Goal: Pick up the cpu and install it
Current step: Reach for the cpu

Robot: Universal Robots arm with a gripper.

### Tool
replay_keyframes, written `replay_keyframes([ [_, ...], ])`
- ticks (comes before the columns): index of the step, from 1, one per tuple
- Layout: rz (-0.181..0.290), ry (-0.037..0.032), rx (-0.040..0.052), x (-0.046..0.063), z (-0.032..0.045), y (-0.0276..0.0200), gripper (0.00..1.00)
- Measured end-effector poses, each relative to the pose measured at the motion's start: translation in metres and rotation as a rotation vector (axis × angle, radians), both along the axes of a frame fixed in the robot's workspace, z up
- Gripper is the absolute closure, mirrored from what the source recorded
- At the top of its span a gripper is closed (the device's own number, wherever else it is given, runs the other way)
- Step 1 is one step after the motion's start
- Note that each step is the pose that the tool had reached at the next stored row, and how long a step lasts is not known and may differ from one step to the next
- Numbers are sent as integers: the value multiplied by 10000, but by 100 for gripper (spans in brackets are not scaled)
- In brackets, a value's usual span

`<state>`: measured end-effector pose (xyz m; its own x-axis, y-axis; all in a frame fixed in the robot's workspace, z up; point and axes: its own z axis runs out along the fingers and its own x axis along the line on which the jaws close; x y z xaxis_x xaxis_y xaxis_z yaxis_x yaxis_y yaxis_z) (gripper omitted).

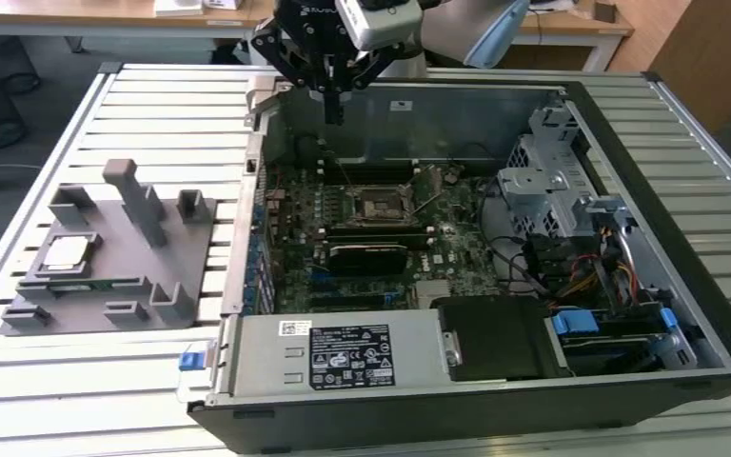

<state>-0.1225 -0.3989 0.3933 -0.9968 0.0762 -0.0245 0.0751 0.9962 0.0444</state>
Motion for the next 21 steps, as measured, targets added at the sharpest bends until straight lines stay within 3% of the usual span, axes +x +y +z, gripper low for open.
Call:
replay_keyframes([
  [21, 0, 6, 0, -60, -4, 0, 89],
])
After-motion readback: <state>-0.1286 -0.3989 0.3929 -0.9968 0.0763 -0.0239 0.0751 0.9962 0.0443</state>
